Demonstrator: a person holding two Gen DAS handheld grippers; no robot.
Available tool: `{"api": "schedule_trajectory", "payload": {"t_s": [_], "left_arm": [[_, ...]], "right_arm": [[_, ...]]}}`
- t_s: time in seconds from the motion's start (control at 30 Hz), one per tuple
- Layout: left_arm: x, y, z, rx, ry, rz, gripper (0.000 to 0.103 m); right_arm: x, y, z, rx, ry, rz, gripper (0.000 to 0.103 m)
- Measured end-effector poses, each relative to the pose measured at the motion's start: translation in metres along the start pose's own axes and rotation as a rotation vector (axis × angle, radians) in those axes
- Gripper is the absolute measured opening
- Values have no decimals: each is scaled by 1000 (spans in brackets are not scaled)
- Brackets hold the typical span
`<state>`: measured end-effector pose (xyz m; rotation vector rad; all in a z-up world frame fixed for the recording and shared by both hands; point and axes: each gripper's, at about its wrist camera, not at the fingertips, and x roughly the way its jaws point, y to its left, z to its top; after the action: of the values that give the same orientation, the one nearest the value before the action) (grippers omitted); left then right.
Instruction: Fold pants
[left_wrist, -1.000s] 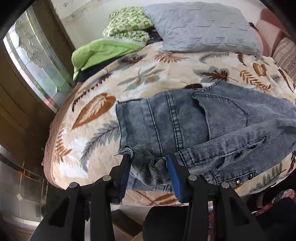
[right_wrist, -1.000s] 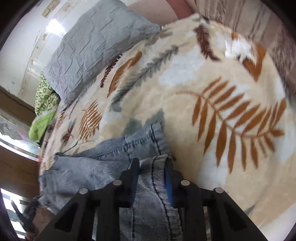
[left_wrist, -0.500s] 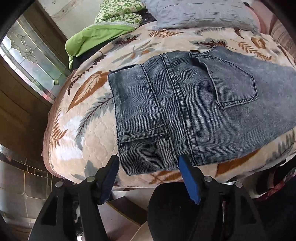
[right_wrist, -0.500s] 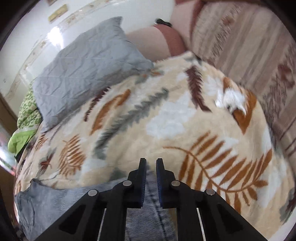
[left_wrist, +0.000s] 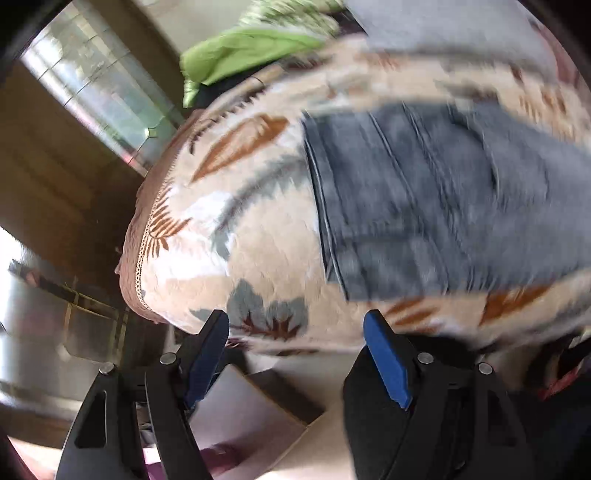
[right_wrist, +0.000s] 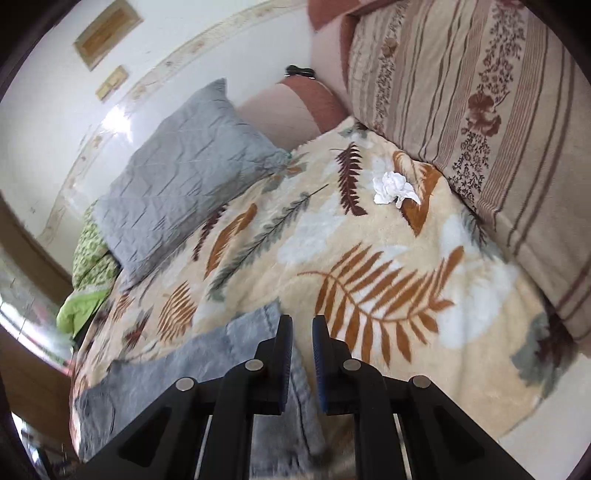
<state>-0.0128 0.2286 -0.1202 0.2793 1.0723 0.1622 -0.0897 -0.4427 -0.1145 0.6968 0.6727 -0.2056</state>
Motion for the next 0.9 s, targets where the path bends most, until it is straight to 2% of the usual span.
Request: {"api": "schedule_trajectory", "payload": {"t_s": [0.07,0.17,0.2,0.23,0.27,0.4,0.47,0.57,0.67,0.77,0.9], "left_arm": [[-17,-1,12,-50,-76,-46,76],[-41,-22,31,-67,-182,-145,77],[-49,-36,39,-66,-214,-188,84],[-53,-48,44,-62,-228,-219,91],[-56,-65,50,-52,-237,-256,93],[-52,-129,63,14,-204,-346,93],[-42,-160,66,50,-166,-350,93],[-18,-191,65,64,-74,-330,93],[11,-203,65,32,19,-301,93],[11,-213,57,66,4,-260,95],[17,-227,49,138,-17,-217,103]], "right_arm": [[-18,6,-9,-25,13,55,12],[-29,27,-19,-83,45,118,12],[-27,36,-22,-104,55,124,12],[-24,45,-26,-119,69,135,12],[-17,55,-32,-129,90,151,12],[27,82,-58,-123,187,130,12],[53,88,-73,-85,257,143,13],[83,96,-91,-152,342,54,13],[91,97,-98,-177,361,19,13],[92,93,-101,-178,361,31,14],[92,86,-102,-127,365,50,14]]}}
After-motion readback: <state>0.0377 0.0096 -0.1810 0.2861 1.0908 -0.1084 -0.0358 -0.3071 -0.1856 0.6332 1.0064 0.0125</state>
